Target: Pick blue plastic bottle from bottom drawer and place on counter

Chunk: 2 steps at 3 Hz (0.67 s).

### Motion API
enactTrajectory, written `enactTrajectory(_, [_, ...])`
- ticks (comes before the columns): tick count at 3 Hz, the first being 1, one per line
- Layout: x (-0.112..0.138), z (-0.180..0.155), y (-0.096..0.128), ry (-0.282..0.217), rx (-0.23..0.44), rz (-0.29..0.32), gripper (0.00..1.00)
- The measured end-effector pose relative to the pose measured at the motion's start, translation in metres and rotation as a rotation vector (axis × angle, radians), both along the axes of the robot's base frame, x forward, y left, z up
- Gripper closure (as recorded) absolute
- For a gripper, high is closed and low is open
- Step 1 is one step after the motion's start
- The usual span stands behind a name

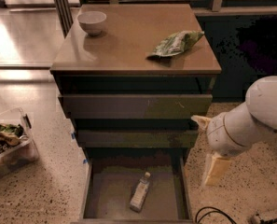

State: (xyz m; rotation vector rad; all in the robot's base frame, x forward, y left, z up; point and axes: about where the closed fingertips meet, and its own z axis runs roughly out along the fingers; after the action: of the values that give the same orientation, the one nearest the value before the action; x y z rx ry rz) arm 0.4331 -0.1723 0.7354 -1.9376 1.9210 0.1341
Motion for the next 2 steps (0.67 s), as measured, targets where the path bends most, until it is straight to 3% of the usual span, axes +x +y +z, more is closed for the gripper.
enactTrajectory(2, [0.000,-0.016,0.000,0.001,-0.003,0.001,0.00])
